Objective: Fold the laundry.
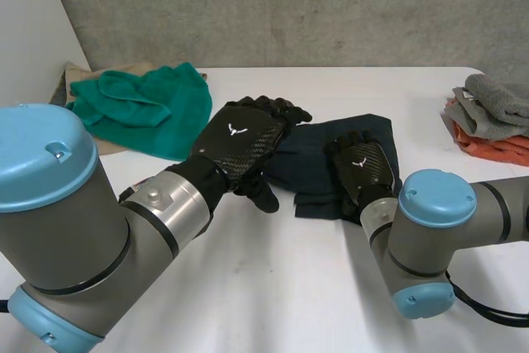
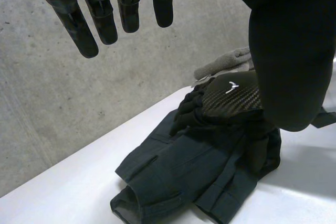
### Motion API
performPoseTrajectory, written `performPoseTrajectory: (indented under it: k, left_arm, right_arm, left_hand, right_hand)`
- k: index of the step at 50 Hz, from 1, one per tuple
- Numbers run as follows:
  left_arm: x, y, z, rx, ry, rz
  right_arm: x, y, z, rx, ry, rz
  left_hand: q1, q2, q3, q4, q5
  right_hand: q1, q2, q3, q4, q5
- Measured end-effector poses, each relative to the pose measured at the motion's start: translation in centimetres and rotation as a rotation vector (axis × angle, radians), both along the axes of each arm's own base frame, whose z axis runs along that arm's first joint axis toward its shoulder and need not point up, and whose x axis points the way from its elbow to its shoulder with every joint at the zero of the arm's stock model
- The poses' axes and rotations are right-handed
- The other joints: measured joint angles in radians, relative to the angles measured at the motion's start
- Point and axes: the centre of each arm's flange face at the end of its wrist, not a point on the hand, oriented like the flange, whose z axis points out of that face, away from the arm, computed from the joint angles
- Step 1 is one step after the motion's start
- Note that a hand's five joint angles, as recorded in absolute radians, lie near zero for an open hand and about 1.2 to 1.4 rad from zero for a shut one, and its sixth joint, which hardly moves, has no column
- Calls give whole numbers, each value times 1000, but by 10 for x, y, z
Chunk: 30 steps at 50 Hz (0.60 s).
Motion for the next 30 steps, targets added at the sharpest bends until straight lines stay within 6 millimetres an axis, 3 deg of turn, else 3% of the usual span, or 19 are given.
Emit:
performPoseTrajectory:
  k: [4, 6, 8, 12, 21, 30]
  left_arm:
    - [0, 1, -1, 4, -3, -2]
    - [0, 1, -2, 5, -4, -3]
    - [0, 2, -2, 6, -5, -4]
    - [0, 3, -2, 6, -5, -10]
    - [-2, 8, 3, -3, 8, -66]
    - [-4, 8, 22, -53, 45, -86]
  right_arm:
    - [2, -5, -3, -4, -1, -1]
    - [3, -7, -3, -7, -2, -1]
    - [3, -9, -2, -17, -6, -3]
    - [5, -14, 2, -51, -24, -4]
    - [4, -31, 26, -144, -70, -11]
    - [-16, -80, 100, -361, -145, 48]
  left_hand:
    - [0, 0, 0, 0, 0]
    - [0, 0, 0, 0, 0]
    - [0, 0, 0, 0, 0]
    - [0, 0, 0, 0, 0]
    - [0, 0, 0, 0, 0]
    - [0, 0, 0, 0, 0]
  right_hand:
    - [11, 8, 8, 8, 10]
    - [119, 116, 119, 117, 119]
    - [445, 459, 452, 448, 428]
    - [773, 935, 928, 921, 857]
    - [819, 943, 953, 956, 890]
    - [835, 945, 957, 956, 890]
